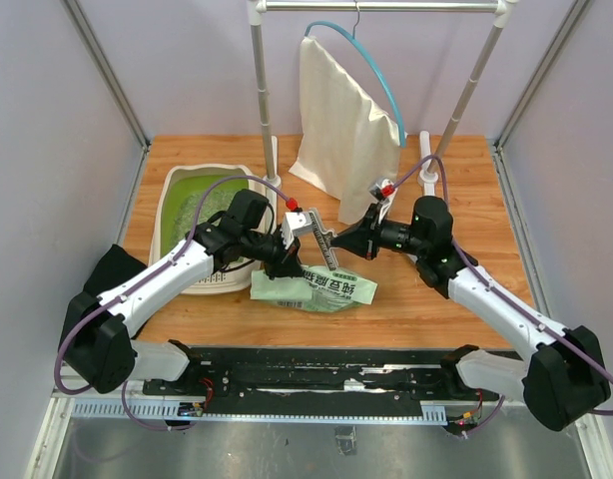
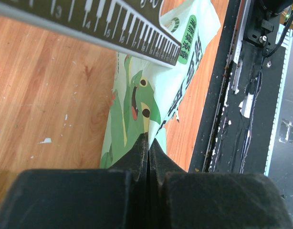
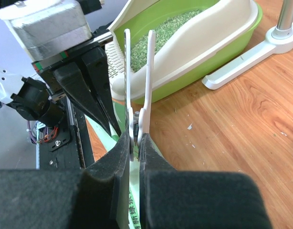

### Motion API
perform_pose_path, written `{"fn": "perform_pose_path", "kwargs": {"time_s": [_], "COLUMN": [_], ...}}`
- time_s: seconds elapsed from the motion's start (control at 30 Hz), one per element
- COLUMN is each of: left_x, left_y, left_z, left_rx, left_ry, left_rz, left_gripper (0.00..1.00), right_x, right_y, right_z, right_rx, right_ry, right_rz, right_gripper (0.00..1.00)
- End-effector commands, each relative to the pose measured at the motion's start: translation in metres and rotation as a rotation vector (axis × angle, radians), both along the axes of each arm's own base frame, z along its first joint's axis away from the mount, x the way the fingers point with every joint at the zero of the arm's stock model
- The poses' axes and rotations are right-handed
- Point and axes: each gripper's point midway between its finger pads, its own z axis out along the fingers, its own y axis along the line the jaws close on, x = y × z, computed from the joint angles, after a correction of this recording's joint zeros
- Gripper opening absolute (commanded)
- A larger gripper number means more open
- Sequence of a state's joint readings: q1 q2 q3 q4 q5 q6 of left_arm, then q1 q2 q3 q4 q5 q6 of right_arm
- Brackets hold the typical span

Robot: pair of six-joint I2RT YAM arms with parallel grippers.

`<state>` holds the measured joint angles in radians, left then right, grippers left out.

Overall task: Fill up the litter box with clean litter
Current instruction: Clamp the cat litter bag at the center of the board.

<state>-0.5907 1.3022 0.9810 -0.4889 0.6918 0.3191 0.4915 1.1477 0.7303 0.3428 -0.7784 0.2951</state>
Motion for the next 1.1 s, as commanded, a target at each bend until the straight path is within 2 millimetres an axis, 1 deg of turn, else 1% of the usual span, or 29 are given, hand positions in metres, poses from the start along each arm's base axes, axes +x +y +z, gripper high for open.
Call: {"fn": "perform_pose_path", "kwargs": {"time_s": [0.0, 0.07, 0.13, 0.17, 0.2, 0.23, 0.33, 0.4, 0.47, 0.57, 0.6, 0.63, 0.73, 0.93, 1.07], "left_x": [0.006, 0.007, 0.008, 0.007, 0.007, 0.007, 0.007, 0.009, 0.012, 0.018, 0.021, 0.024, 0.031, 0.044, 0.046], "left_y": [-0.009, -0.010, -0.010, -0.011, -0.011, -0.010, -0.011, -0.015, -0.019, -0.025, -0.027, -0.029, -0.039, -0.055, -0.057], "left_z": [0.021, 0.023, 0.024, 0.024, 0.023, 0.022, 0.017, 0.012, 0.007, -0.003, -0.008, -0.010, -0.006, 0.000, -0.007], "left_rx": [-0.063, -0.067, -0.072, -0.073, -0.072, -0.069, -0.064, -0.069, -0.069, -0.056, -0.045, -0.040, -0.060, -0.113, -0.098], "left_ry": [-0.063, -0.061, -0.060, -0.057, -0.056, -0.051, -0.046, -0.036, -0.015, 0.014, 0.027, 0.032, 0.046, 0.061, 0.102], "left_rz": [-0.004, 0.000, 0.001, 0.001, 0.000, 0.000, -0.008, -0.017, -0.026, -0.040, -0.043, -0.044, -0.065, -0.052, -0.048], "left_gripper": [0.00, 0.01, 0.01, 0.03, 0.08, 0.12, 0.20, 0.23, 0.27, 0.32, 0.37, 0.39, 0.44, 0.46, 0.45], "right_x": [-0.003, -0.004, -0.002, 0.000, 0.005, 0.008, 0.020, 0.027, 0.029, 0.027, 0.025, 0.023, 0.017, 0.011, 0.009], "right_y": [0.003, 0.003, 0.001, -0.002, -0.007, -0.014, -0.038, -0.057, -0.070, -0.084, -0.086, -0.088, -0.090, -0.094, -0.092], "right_z": [0.034, 0.032, 0.026, 0.021, 0.021, 0.019, 0.019, 0.017, 0.015, 0.014, 0.014, 0.013, 0.014, 0.014, 0.013], "right_rx": [0.062, 0.067, 0.047, 0.024, 0.000, -0.029, -0.102, -0.143, -0.159, -0.154, -0.151, -0.148, -0.142, -0.147, -0.141], "right_ry": [-0.052, -0.053, -0.068, -0.074, -0.086, -0.095, -0.133, -0.143, -0.131, -0.121, -0.123, -0.121, -0.120, -0.122, -0.115], "right_rz": [-0.003, -0.002, -0.014, -0.032, -0.063, -0.098, -0.226, -0.311, -0.361, -0.399, -0.399, -0.399, -0.379, -0.375, -0.351], "right_gripper": [0.01, 0.01, 0.01, 0.01, 0.01, 0.01, 0.01, 0.01, 0.01, 0.01, 0.01, 0.01, 0.01, 0.01, 0.01]}}
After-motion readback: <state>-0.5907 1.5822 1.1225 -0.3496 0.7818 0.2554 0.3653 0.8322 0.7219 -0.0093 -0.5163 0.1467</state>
